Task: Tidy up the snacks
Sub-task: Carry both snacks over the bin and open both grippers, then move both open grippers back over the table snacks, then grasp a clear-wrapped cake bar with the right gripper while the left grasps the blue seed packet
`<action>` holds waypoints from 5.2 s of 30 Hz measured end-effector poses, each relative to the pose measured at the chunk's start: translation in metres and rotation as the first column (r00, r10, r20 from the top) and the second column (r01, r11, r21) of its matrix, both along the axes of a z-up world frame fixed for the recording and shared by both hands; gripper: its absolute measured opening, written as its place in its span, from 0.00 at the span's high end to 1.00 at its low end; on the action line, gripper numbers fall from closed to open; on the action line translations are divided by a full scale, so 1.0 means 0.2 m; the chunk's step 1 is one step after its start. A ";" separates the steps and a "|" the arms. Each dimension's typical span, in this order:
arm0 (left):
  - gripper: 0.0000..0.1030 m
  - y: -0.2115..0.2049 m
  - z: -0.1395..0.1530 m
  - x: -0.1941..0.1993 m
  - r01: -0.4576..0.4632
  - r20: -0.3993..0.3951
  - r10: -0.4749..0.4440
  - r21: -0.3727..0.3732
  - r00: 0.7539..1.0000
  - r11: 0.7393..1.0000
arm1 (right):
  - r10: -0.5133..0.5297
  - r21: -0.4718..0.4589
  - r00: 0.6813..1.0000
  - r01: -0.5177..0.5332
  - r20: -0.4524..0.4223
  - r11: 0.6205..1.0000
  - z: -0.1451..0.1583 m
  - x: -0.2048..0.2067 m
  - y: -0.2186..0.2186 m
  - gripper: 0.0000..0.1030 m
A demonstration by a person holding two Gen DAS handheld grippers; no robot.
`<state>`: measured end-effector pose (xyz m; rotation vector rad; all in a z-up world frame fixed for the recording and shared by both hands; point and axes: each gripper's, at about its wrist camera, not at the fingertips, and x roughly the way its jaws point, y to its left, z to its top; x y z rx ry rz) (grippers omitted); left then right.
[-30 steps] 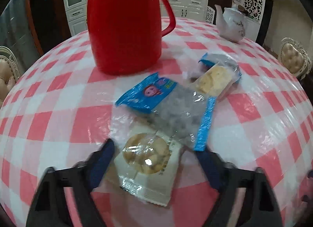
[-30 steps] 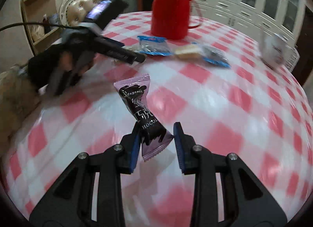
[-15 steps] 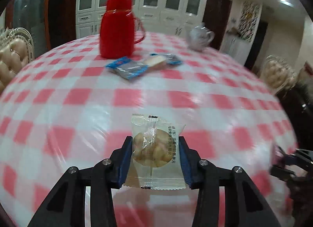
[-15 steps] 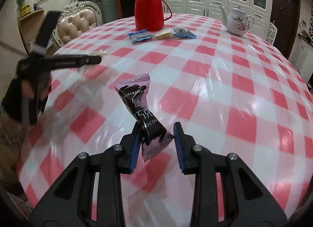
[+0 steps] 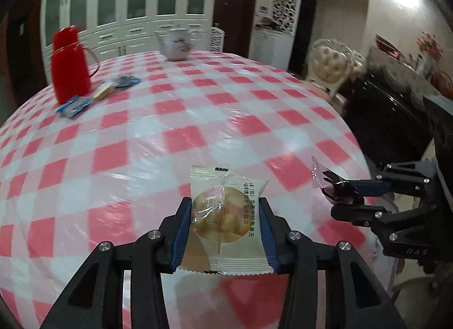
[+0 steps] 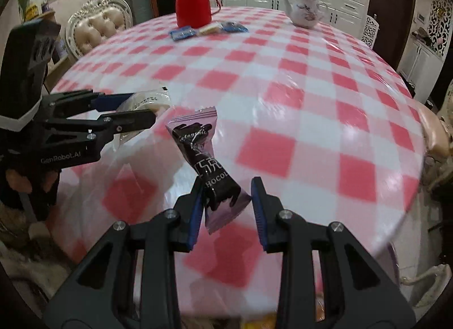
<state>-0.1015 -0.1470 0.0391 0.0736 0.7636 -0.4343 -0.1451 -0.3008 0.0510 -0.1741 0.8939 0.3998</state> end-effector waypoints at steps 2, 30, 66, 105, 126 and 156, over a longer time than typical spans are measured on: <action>0.55 -0.06 0.00 -0.04 0.030 0.000 -0.030 0.011 1.000 0.999 | -0.011 -0.017 1.000 0.011 0.004 1.000 0.01 -0.05 -0.06 0.65; 0.55 -1.04 -0.19 -0.46 0.556 -0.132 -0.541 0.151 0.831 0.817 | -0.286 -0.078 0.951 0.279 -0.116 0.957 -0.12 -0.37 -0.88 0.65; 0.42 -1.45 -0.52 -0.49 0.706 -0.345 -0.638 0.116 0.688 0.699 | -0.519 -0.223 0.801 0.470 -0.300 0.854 -0.46 -0.42 -1.27 0.63; 0.21 0.19 0.05 0.60 -0.033 -0.009 0.032 -0.037 0.999 0.999 | -0.211 -0.013 0.972 0.213 0.105 0.977 0.08 0.84 0.16 0.29; 0.19 1.39 0.07 0.76 -0.785 0.092 0.859 -0.367 0.503 0.499 | -0.510 0.161 0.848 0.528 -0.143 0.834 -0.18 2.23 1.28 0.29; 0.19 1.39 -0.02 0.86 -0.770 -0.039 0.807 -0.326 0.590 0.548 | -0.175 -0.016 0.984 0.175 0.031 0.984 -0.16 2.06 1.08 0.62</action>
